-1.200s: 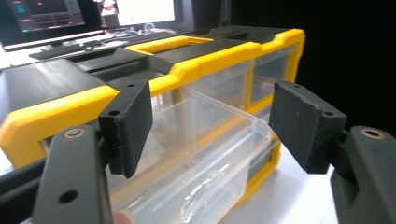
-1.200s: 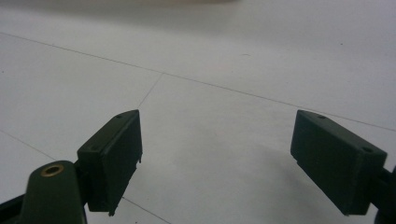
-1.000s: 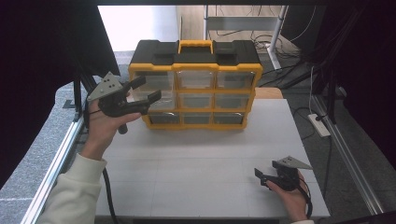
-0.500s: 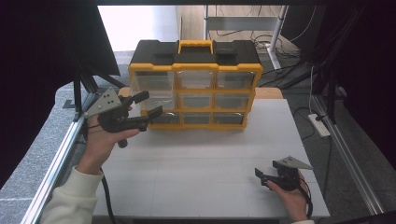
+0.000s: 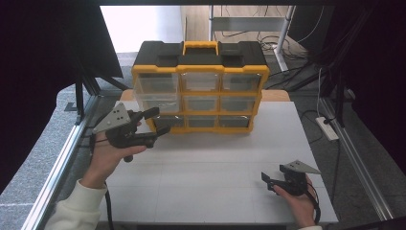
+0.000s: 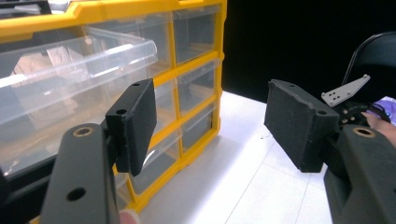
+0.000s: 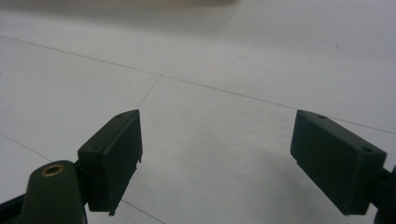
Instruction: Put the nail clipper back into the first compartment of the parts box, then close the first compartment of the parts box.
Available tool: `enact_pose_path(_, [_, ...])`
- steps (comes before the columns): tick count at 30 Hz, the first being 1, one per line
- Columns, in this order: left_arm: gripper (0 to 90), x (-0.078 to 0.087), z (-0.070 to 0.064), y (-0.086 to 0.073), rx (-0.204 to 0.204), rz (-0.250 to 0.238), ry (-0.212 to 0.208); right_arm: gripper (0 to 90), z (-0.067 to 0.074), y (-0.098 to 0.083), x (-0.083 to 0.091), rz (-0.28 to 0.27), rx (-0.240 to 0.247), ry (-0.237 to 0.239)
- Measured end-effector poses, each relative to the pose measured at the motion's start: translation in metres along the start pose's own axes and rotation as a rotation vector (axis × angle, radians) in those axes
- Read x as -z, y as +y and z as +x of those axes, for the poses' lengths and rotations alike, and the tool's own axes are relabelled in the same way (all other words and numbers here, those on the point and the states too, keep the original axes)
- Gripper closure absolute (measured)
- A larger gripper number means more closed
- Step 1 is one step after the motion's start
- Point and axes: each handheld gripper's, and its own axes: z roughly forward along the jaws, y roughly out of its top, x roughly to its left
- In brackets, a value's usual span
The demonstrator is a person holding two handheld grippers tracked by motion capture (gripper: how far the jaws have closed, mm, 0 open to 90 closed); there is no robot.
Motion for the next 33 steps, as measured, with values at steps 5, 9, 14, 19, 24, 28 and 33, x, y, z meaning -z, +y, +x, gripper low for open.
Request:
enact_pose_path(5, [36.1,-0.001,0.002,-0.007,0.002,0.013,0.015,16.7,0.001,0.000,0.000,-0.002,0.002,-0.002])
enact_pose_path(9, [41.6,-0.003,0.006,-0.011,0.005,0.025,0.022,16.8,0.000,0.001,0.000,-0.002,-0.006,-0.005])
enact_pose_path(14, [59.7,-0.003,0.011,-0.019,0.027,0.026,0.036,16.8,0.000,0.000,0.000,-0.003,-0.006,-0.006])
enact_pose_path(19, [81.9,-0.004,0.017,-0.023,0.051,0.042,0.037,16.8,-0.001,0.000,0.002,-0.009,-0.010,-0.011])
enact_pose_path(24, [89.2,-0.006,0.018,-0.024,0.041,0.058,0.049,16.8,-0.001,0.000,0.001,-0.009,-0.009,-0.016])
enact_pose_path(28, [89.1,-0.008,0.020,-0.027,0.047,0.069,0.054,16.8,-0.001,0.000,0.001,-0.009,-0.008,-0.016])
enact_pose_path(33, [89.1,-0.012,0.022,-0.029,0.051,0.085,0.074,16.8,-0.001,0.000,0.001,-0.009,-0.007,-0.015])
